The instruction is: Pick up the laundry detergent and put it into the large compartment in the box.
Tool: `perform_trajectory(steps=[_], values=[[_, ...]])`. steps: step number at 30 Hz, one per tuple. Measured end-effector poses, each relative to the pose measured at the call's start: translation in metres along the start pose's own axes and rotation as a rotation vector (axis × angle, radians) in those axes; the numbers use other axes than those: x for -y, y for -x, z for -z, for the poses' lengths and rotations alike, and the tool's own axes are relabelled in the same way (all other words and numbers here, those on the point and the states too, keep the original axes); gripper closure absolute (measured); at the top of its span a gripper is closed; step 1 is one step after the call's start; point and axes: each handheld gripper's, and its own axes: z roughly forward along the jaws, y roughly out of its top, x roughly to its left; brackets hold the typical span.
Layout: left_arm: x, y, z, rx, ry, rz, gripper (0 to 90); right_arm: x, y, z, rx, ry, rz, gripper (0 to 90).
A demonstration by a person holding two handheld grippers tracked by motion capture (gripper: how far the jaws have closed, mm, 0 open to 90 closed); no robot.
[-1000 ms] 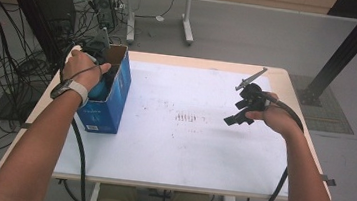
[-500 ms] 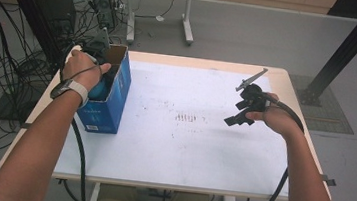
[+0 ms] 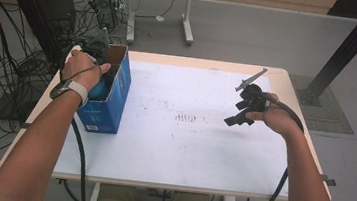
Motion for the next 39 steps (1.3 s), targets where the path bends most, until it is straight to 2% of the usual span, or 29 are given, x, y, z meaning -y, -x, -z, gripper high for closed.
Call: perform_trajectory(steps=[34, 39], values=[[-0.0012, -0.0007, -0.0001, 0.012, -0.003, -0.022, 36.2, -0.0019, -0.0013, -0.0006, -0.001, 0.0, 0.003, 12.5], [-0.0021, -0.0012, -0.0003, 0.012, -0.011, -0.017, 31.4, -0.0012, -0.0016, 0.0003, 0.001, -0.002, 0.001, 12.5]])
